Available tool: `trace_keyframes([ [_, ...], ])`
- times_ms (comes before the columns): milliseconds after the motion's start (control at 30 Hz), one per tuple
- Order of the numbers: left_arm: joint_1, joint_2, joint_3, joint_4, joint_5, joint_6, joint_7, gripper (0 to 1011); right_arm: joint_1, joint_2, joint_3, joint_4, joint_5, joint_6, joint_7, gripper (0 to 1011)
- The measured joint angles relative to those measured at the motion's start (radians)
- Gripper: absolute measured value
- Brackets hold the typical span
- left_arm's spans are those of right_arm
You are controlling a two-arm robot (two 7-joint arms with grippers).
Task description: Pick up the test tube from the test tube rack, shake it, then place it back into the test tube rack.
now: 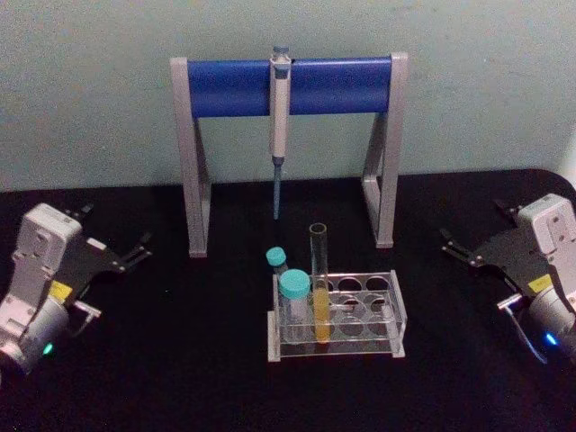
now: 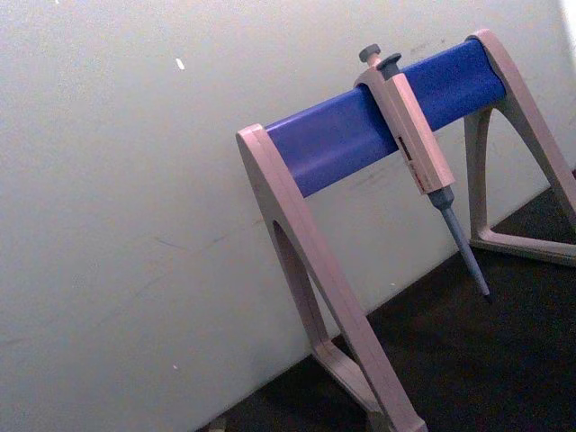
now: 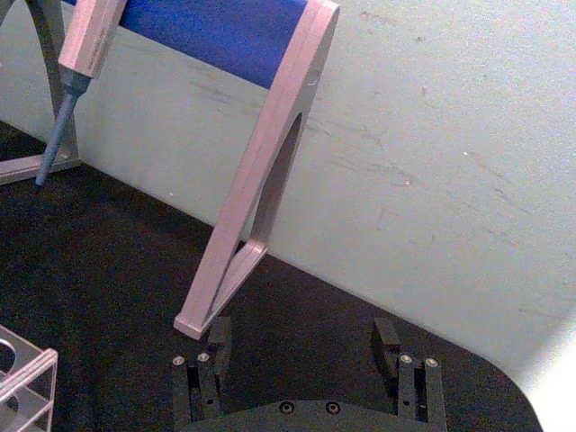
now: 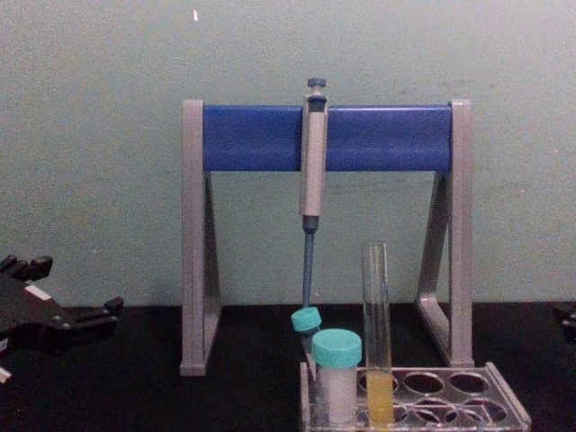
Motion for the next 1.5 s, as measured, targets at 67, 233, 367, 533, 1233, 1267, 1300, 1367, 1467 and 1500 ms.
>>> trace_keyframes([
  [67,0.0,0.0,0.0,0.0,0.0,0.0,0.0,1002,0.0,0.0,0.0,0.0,0.0,0.0,0.0,1000],
  [233,0.0,0.0,0.0,0.0,0.0,0.0,0.0,1001,0.0,0.0,0.0,0.0,0.0,0.0,0.0,1000],
  [367,0.0,0.0,0.0,0.0,0.0,0.0,0.0,1001,0.0,0.0,0.0,0.0,0.0,0.0,0.0,1000],
  [533,0.0,0.0,0.0,0.0,0.0,0.0,0.0,1001,0.0,0.0,0.0,0.0,0.0,0.0,0.0,1000],
  [1233,0.0,0.0,0.0,0.0,0.0,0.0,0.0,1001,0.0,0.0,0.0,0.0,0.0,0.0,0.0,1000],
  [1267,0.0,0.0,0.0,0.0,0.0,0.0,0.0,1001,0.0,0.0,0.0,0.0,0.0,0.0,0.0,1000],
  [1300,0.0,0.0,0.0,0.0,0.0,0.0,0.0,1001,0.0,0.0,0.0,0.0,0.0,0.0,0.0,1000],
  [1367,0.0,0.0,0.0,0.0,0.0,0.0,0.0,1001,0.0,0.0,0.0,0.0,0.0,0.0,0.0,1000],
  [1467,0.0,0.0,0.0,0.0,0.0,0.0,0.0,1001,0.0,0.0,0.0,0.0,0.0,0.0,0.0,1000],
  [1500,0.0,0.0,0.0,0.0,0.0,0.0,0.0,1001,0.0,0.0,0.0,0.0,0.0,0.0,0.0,1000],
])
